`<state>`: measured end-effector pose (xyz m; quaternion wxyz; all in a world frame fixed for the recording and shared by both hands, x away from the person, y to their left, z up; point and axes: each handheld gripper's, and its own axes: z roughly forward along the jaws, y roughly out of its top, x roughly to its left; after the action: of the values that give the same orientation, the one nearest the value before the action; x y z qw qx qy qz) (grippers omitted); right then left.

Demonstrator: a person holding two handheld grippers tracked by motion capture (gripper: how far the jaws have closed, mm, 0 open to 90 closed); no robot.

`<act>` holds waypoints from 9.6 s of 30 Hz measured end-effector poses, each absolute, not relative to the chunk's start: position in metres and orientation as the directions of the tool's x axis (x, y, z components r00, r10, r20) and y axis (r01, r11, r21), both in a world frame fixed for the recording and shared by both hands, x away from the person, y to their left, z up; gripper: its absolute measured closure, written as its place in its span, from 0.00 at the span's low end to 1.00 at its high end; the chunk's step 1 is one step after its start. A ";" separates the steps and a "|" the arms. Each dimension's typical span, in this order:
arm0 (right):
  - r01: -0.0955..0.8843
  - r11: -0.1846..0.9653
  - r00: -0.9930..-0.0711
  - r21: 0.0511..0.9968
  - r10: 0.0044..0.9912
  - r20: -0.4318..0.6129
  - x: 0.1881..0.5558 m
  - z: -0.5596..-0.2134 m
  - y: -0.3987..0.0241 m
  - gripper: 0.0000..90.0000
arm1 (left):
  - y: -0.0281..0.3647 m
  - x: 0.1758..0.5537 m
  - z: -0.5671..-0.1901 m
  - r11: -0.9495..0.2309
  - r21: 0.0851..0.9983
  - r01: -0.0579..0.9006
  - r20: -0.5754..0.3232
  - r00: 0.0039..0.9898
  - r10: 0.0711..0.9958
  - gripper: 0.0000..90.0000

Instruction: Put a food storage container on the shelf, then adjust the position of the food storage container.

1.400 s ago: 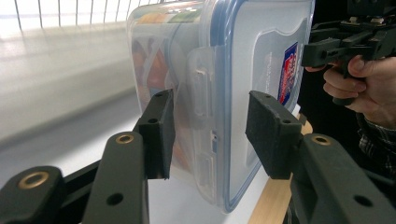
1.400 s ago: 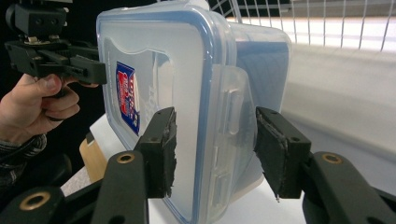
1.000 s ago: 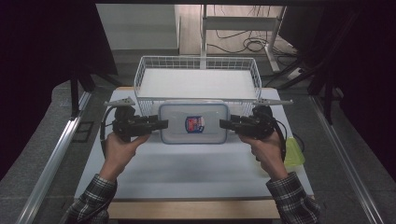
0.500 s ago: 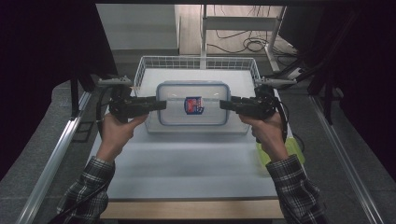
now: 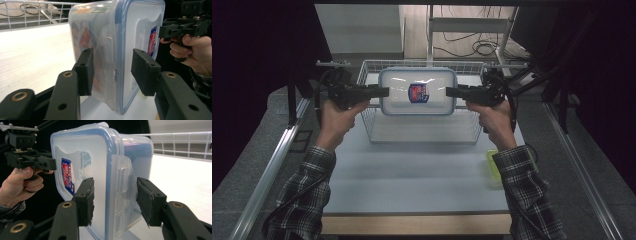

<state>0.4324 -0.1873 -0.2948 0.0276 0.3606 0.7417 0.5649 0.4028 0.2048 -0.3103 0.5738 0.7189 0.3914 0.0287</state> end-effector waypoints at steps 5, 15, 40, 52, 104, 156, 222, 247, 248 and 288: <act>0.524 0.095 -0.722 0.846 0.577 0.382 0.446 -0.295 -0.189 0.55 | 0.201 0.416 -0.313 -0.027 0.841 0.541 -0.419 0.681 0.601 0.60; 0.548 0.068 -0.689 0.834 0.602 0.403 0.461 -0.300 -0.193 0.53 | 0.198 0.431 -0.321 0.012 0.830 0.558 -0.456 0.665 0.592 0.60; 0.558 0.041 -0.659 0.829 0.628 0.413 0.462 -0.303 -0.192 0.53 | 0.196 0.436 -0.322 0.014 0.838 0.545 -0.440 0.659 0.610 0.57; 0.582 0.017 -0.633 0.813 0.637 0.440 0.468 -0.315 -0.195 0.63 | 0.201 0.445 -0.330 0.022 0.828 0.560 -0.442 0.630 0.638 0.63; 0.374 0.300 -0.746 0.878 0.659 0.093 0.368 -0.371 -0.200 0.19 | 0.190 0.327 -0.396 -0.202 0.872 0.445 -0.215 0.720 0.659 0.11; 0.372 0.438 -0.763 0.818 0.647 0.001 0.278 -0.480 -0.213 0.03 | 0.199 0.232 -0.517 -0.306 0.824 0.477 -0.115 0.670 0.733 0.05; 0.646 0.209 -0.245 0.734 0.968 -0.060 0.337 -0.486 -0.395 0.99 | 0.197 0.238 -0.522 -0.318 0.811 0.490 -0.117 0.669 0.734 0.06; 0.636 0.296 -0.401 0.712 0.916 -0.022 0.351 -0.488 -0.332 0.99 | 0.196 0.239 -0.523 -0.321 0.810 0.490 -0.116 0.671 0.732 0.06; 0.636 0.296 -0.401 0.712 0.916 -0.022 0.351 -0.488 -0.332 0.99 | 0.196 0.239 -0.523 -0.321 0.810 0.490 -0.116 0.671 0.732 0.06; 0.529 0.472 -0.685 0.706 0.728 0.026 0.315 -0.491 -0.206 0.80 | 0.196 0.239 -0.524 -0.327 0.795 0.511 -0.128 0.668 0.733 0.07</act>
<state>0.3155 -0.2057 -0.4905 0.1405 0.3712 0.8463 0.3552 0.2392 0.1961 -0.5240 0.4326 0.8043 0.3867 0.1283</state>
